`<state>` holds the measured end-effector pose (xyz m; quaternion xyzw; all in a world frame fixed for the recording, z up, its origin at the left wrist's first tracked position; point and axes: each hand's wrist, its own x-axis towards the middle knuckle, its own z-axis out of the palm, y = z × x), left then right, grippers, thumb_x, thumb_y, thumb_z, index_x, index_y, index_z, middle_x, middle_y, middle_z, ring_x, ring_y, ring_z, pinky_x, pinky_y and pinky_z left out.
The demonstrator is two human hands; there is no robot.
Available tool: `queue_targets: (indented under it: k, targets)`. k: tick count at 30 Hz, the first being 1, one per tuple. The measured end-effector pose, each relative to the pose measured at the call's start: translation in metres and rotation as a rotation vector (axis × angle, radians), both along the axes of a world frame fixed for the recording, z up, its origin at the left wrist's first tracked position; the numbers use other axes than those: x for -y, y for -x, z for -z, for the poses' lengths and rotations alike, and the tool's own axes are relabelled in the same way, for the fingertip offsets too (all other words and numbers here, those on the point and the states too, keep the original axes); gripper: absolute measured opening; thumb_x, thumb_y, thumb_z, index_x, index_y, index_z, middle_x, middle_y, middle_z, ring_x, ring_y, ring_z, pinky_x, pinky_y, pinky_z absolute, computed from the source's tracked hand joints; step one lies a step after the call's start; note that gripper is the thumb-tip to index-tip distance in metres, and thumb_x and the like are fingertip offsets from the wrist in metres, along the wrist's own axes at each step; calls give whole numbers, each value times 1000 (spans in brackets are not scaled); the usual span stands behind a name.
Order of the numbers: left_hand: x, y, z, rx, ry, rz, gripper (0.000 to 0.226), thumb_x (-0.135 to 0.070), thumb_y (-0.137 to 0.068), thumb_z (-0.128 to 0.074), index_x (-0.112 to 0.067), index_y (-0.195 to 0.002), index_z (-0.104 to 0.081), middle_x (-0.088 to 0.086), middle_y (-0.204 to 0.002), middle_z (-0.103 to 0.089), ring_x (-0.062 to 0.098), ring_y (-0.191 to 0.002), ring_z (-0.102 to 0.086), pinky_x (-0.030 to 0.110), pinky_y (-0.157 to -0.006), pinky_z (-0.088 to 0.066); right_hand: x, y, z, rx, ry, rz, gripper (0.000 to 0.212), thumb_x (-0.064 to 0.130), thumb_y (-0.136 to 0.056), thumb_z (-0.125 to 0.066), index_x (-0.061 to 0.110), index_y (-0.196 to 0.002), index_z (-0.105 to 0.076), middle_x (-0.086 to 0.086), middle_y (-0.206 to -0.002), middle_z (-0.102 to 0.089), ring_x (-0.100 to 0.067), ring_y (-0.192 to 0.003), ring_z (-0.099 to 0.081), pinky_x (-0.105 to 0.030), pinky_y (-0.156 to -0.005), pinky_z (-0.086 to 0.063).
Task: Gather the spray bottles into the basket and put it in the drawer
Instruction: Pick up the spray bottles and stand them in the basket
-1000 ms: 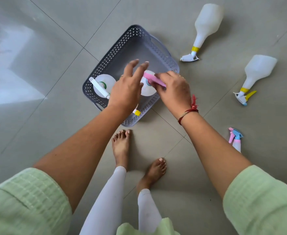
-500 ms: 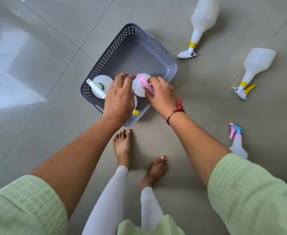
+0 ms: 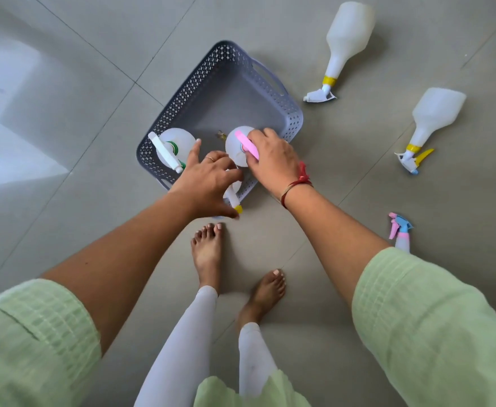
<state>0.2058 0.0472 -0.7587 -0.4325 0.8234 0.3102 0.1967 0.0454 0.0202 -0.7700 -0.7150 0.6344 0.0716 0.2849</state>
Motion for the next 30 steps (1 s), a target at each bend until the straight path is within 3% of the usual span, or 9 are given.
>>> queue_targets:
  k: [4,7,11,13,17,24,30]
  targets:
    - [-1,-4,2,93,8,126,50,-23,-81,-69,-31,-128,-56,-3,-128,-56,23,-137,-39,66,-114,-4,-3,1,1,-20,2,35,29,25,-94,-46,9,-117,-53,-15,-111,-54,-38,-95,-58,-41,-74,-43]
    - [-4,-1,2,112,-7,132,43,-13,-87,-62,-34,-124,-61,-5,-125,-59,25,-133,-45,64,-115,-6,-8,0,1,-44,-15,-4,32,25,-94,-46,10,-122,-50,-15,-115,-52,-38,-97,-58,-41,-75,-44]
    - [-8,6,1,99,-21,101,36,-20,-88,-62,-34,-122,-62,-5,-124,-59,23,-131,-45,61,-116,-8,-11,4,-5,-19,-41,28,56,37,-87,-57,15,-136,-38,-12,-123,-49,-36,-107,-56,-42,-83,-46]
    - [-9,7,-7,71,-33,89,44,-29,-84,-68,-31,-127,-58,-4,-130,-54,23,-138,-36,63,-116,-8,-14,11,-14,-15,-12,85,72,47,-83,-58,18,-143,-30,-10,-131,-46,-33,-115,-52,-42,-92,-44]
    - [-5,16,-46,1,-6,61,58,-49,-79,-68,-26,-130,-52,-2,-137,-47,21,-146,-25,58,-119,-8,-26,38,-49,42,35,271,79,54,-86,-53,17,-148,-21,-11,-144,-38,-32,-127,-44,-43,-100,-40]
    - [6,105,-74,-187,68,25,43,-32,-90,-55,-18,-131,-54,4,-140,-49,24,-143,-31,42,-118,-16,-47,132,-63,9,140,695,74,46,-90,-50,15,-150,-18,-16,-152,-27,-34,-135,-34,-41,-105,-34]
    - [-23,212,-63,-234,-44,0,44,-26,-89,-57,-17,-132,-53,10,-147,-39,31,-125,-50,41,-101,-42,-102,230,-38,-93,-55,855,74,39,-90,-52,11,-149,-18,-16,-151,-25,-36,-133,-34,-40,-107,-31]
